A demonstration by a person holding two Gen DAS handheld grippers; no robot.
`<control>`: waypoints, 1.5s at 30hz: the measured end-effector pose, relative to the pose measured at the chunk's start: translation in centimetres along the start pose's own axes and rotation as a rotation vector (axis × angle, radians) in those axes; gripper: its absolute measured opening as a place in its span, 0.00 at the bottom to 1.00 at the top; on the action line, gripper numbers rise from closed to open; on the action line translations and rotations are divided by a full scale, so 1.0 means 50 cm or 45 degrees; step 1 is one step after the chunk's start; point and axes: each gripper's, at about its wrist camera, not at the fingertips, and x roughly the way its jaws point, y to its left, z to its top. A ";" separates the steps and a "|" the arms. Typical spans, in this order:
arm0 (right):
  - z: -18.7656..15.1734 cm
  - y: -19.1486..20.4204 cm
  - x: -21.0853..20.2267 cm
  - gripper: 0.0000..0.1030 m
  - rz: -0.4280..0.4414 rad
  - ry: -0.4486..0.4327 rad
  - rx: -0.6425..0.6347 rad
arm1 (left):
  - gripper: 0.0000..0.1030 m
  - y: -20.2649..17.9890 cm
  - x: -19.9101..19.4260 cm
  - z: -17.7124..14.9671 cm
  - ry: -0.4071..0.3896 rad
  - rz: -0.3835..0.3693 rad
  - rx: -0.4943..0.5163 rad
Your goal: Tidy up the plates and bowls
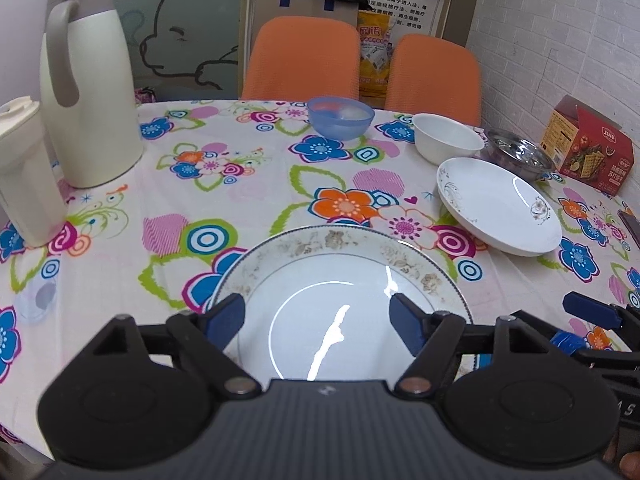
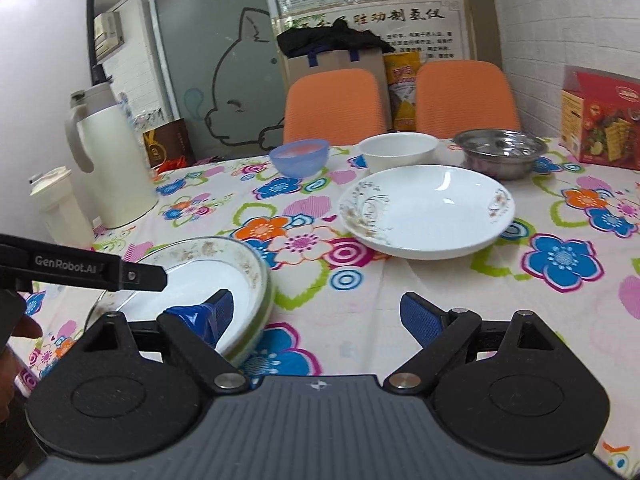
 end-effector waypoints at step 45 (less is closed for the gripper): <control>0.135 -0.251 0.225 0.76 -0.148 0.178 0.051 | 0.71 -0.245 0.382 0.231 0.350 -0.195 0.205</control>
